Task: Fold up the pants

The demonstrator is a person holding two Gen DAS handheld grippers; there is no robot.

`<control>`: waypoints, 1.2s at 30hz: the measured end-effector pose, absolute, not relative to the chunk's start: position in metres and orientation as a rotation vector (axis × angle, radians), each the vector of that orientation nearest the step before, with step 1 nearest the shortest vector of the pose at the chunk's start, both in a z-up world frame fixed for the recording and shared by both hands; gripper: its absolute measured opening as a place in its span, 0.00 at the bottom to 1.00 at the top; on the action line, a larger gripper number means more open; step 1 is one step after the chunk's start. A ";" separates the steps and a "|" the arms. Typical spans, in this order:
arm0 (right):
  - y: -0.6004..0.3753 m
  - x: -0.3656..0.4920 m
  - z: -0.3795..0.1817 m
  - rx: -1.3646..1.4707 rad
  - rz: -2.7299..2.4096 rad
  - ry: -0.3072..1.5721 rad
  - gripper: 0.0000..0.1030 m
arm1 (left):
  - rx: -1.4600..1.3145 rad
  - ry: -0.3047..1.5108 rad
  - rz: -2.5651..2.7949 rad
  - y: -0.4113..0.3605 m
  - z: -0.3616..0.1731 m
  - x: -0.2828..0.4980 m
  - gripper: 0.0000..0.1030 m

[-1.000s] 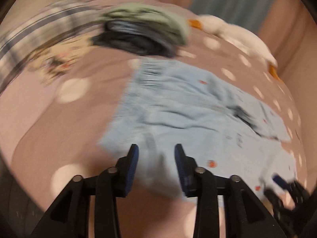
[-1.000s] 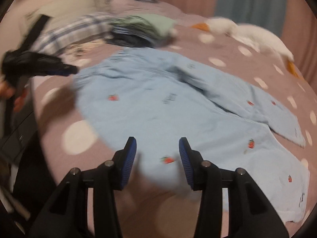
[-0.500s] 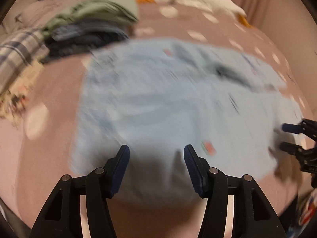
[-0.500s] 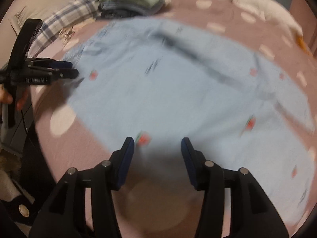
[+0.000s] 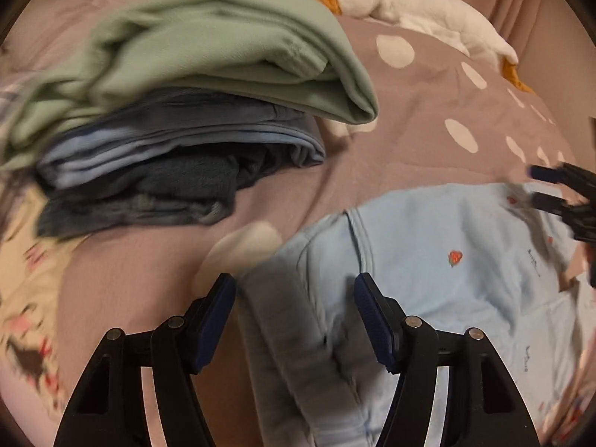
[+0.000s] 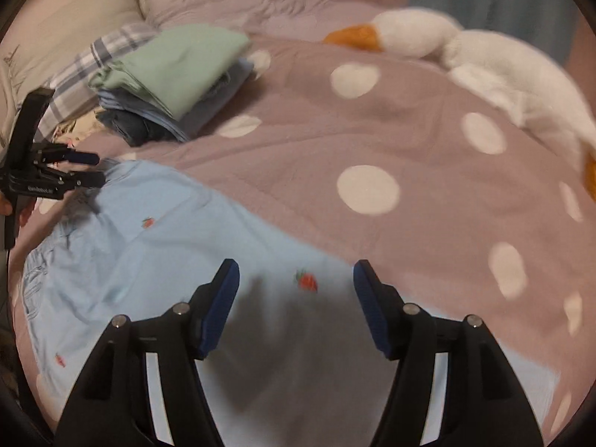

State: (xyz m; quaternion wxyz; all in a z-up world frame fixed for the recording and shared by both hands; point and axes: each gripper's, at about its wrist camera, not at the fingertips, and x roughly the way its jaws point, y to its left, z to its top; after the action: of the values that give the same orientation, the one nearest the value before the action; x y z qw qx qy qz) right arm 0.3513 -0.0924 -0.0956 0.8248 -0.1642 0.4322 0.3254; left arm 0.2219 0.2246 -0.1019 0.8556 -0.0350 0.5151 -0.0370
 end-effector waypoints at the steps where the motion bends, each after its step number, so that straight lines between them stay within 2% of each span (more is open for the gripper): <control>1: -0.087 0.361 -0.103 -0.360 0.710 0.941 0.62 | -0.070 1.109 -0.098 0.227 -0.106 0.227 0.64; 5: -0.073 0.392 -0.137 -0.434 0.775 1.054 0.59 | -0.020 1.204 -0.176 0.231 -0.122 0.240 0.64; 7: -0.074 0.399 -0.153 -0.433 0.804 1.134 0.56 | -0.032 1.219 -0.211 0.231 -0.124 0.240 0.59; 8: -0.074 0.398 -0.152 -0.433 0.818 1.131 0.41 | -0.026 1.221 -0.238 0.229 -0.123 0.238 0.48; 9: -0.075 0.395 -0.149 -0.432 0.836 1.130 0.14 | -0.006 1.217 -0.244 0.227 -0.122 0.236 0.45; 10: -0.076 0.391 -0.146 -0.433 0.863 1.129 0.09 | -0.001 1.212 -0.256 0.226 -0.121 0.233 0.43; 14: -0.073 0.379 -0.136 -0.505 0.837 1.065 0.06 | 0.017 1.166 -0.245 0.222 -0.109 0.230 0.34; 17: -0.074 0.388 -0.128 -0.454 0.772 1.032 0.07 | 0.010 1.196 -0.221 0.218 -0.121 0.239 0.34; 18: -0.072 0.389 -0.135 -0.458 0.757 1.046 0.07 | 0.028 1.212 -0.213 0.214 -0.126 0.238 0.41; 19: -0.067 0.385 -0.149 -0.502 0.733 1.078 0.07 | 0.050 1.217 -0.203 0.209 -0.130 0.237 0.42; 23: -0.062 0.370 -0.143 -0.532 0.675 1.031 0.07 | 0.025 1.220 -0.171 0.202 -0.125 0.239 0.42; 29: -0.071 0.341 -0.092 -0.546 0.658 0.897 0.07 | 0.109 1.084 -0.155 0.190 -0.094 0.207 0.28; 32: -0.080 0.314 -0.072 -0.589 0.631 0.834 0.07 | 0.174 1.002 -0.157 0.175 -0.076 0.186 0.11; 36: -0.093 0.271 -0.041 -0.609 0.611 0.759 0.07 | 0.201 0.902 -0.158 0.171 -0.047 0.139 0.11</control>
State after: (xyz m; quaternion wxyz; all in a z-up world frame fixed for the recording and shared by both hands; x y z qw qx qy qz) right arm 0.2710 -0.0928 -0.0414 0.8394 -0.2880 0.3590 0.2891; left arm 0.1391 0.1711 -0.0470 0.8920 0.0968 0.4348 -0.0762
